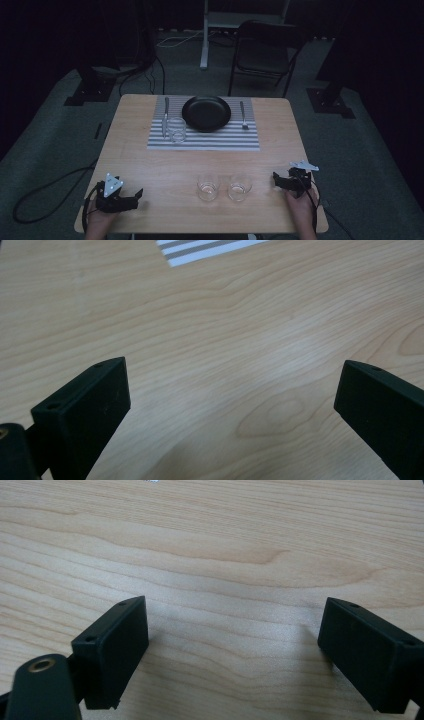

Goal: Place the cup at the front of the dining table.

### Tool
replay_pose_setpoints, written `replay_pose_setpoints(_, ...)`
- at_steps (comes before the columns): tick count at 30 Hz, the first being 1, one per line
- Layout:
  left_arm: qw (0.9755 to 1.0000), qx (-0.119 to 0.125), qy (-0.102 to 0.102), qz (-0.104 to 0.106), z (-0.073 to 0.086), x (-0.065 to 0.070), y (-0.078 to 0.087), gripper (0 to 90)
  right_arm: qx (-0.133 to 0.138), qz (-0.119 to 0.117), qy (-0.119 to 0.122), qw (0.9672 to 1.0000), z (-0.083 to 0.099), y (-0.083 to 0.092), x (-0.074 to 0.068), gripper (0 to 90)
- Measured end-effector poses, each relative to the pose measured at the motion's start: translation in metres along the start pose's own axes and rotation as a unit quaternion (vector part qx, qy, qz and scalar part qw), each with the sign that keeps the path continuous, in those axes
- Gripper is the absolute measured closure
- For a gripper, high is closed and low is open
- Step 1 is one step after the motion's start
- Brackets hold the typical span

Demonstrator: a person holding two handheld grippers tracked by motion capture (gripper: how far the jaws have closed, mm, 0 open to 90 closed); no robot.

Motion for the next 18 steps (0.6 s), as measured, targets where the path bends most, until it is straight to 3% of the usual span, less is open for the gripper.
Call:
replay_pose_setpoints(9, 0.9990, -0.014, 0.027, -0.033, 0.015, -0.011, 0.011, 2.0, 0.000, 0.000, 0.000, 1.0000, 0.000, 0.000, 0.000, 12.3)
replay_pose_setpoints(14, 0.9983, -0.018, 0.029, -0.048, 0.019, -0.014, 0.015, 2.0, 0.000, 0.000, 0.000, 1.0000, 0.000, 0.000, 0.000, 12.3)
replay_pose_setpoints(15, 0.9963, -0.021, 0.037, -0.075, 0.023, -0.021, 0.018, 2.0, 0.000, 0.000, 0.000, 1.0000, 0.000, 0.000, 0.000, 12.3)
replay_pose_setpoints(16, 0.9963, -0.021, 0.037, -0.075, 0.023, -0.021, 0.018, 2.0, 0.000, 0.000, 0.000, 1.0000, 0.000, 0.000, 0.000, 12.3)
replay_pose_setpoints(18, 0.9929, -0.022, 0.060, -0.100, 0.025, -0.029, 0.020, 1.9, 0.000, 0.000, 0.000, 1.0000, 0.000, 0.000, 0.000, 12.3)
Point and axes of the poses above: each handheld gripper's, and its own axes: y roughly backward along the jaws, z roughly out of its underside, x roughly to its right, the point moved 5 cm from there along -y, roughly forward along the jaws, and after that the axes turned 10 degrees about -y, right-handed, at the moved point
